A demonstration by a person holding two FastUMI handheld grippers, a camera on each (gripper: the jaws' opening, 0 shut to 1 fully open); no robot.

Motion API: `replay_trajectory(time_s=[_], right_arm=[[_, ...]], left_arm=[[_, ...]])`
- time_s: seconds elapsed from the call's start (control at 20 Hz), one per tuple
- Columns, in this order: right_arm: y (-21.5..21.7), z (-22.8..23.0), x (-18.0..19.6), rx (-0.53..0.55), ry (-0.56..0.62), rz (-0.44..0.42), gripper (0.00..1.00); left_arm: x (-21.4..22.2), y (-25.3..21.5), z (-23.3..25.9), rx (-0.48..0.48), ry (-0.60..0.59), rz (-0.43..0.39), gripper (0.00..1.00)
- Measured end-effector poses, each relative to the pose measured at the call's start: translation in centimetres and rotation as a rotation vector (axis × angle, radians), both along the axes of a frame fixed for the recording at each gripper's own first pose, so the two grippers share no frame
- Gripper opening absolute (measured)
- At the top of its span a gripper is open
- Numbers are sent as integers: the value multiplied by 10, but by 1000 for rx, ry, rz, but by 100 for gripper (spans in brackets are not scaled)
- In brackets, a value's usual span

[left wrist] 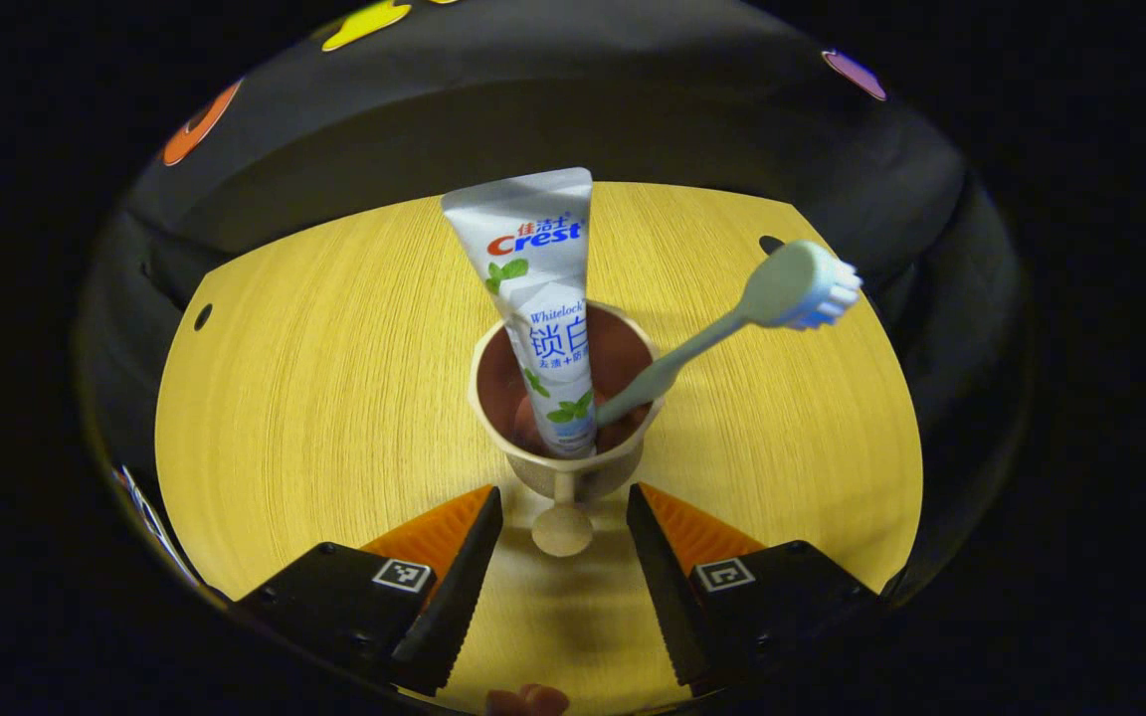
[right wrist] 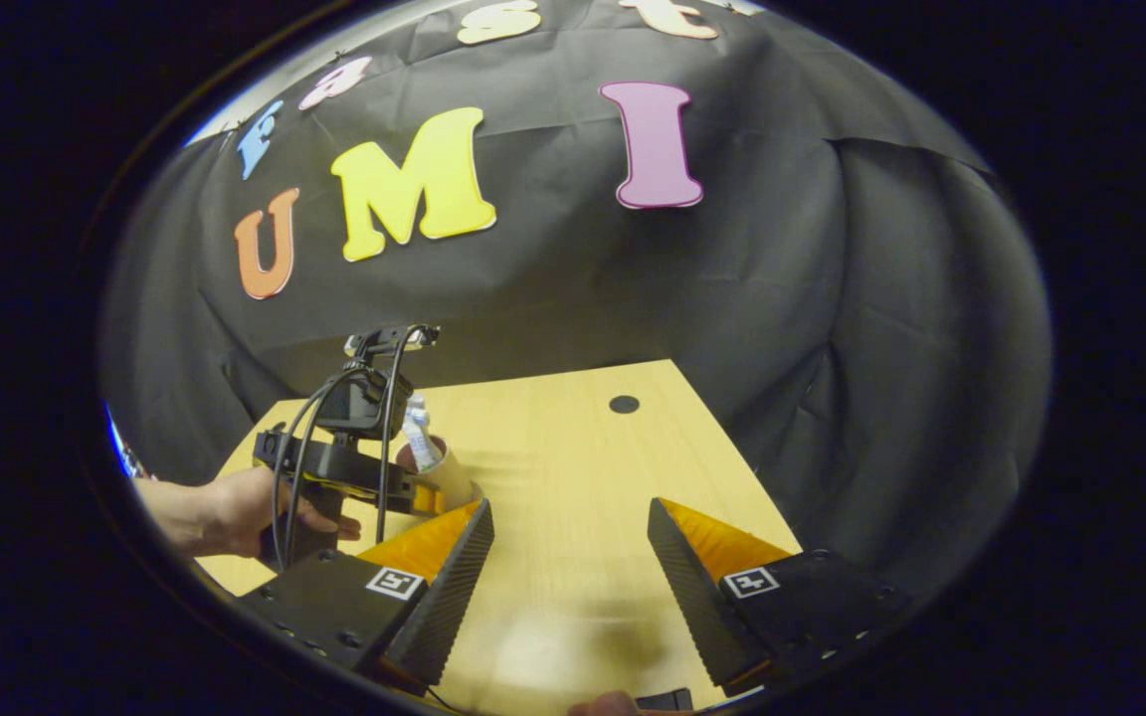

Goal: Put the toothbrush and toothpaste on the desktop into the cup, then pick up the cup and place it on the coaster on the desktop.

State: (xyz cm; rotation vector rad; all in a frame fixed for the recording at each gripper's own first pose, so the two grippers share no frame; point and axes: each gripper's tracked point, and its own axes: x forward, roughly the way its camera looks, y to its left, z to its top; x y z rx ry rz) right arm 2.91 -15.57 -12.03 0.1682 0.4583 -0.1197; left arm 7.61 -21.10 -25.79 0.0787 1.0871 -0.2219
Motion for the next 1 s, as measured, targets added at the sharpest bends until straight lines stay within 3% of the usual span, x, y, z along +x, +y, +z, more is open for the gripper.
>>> replay_trajectory(time_s=[0.05,0.1,0.25,0.45,0.5,0.6,0.7,0.75,0.8,0.85,1.0], right_arm=[[1,1,2,-5,-6,8,93],[3,4,1,-6,-14,15,93],[14,14,-4,-5,-40,24,93],[37,41,2,16,-108,41,93],[45,51,2,18,-127,50,94],[65,78,6,18,-184,71,94],[85,108,9,-4,-257,92,94],[93,119,7,-18,-291,104,95],[102,131,5,-29,-322,110,94],[107,141,2,-42,-352,112,94],[123,161,-7,-85,-415,100,94]], left_arm=[[-6,-1,5,-21,6,15,89],[-11,-5,11,-55,3,25,82],[-23,11,49,-70,-75,57,83],[-35,40,156,-104,-371,65,83],[-38,49,190,-106,-471,72,86],[-42,71,258,-93,-669,81,100],[-58,86,300,-96,-803,109,100],[-78,90,306,-115,-845,127,100],[-59,83,306,-135,-875,139,100],[-68,103,332,-142,-902,151,100],[-85,107,337,-155,-950,146,99]])
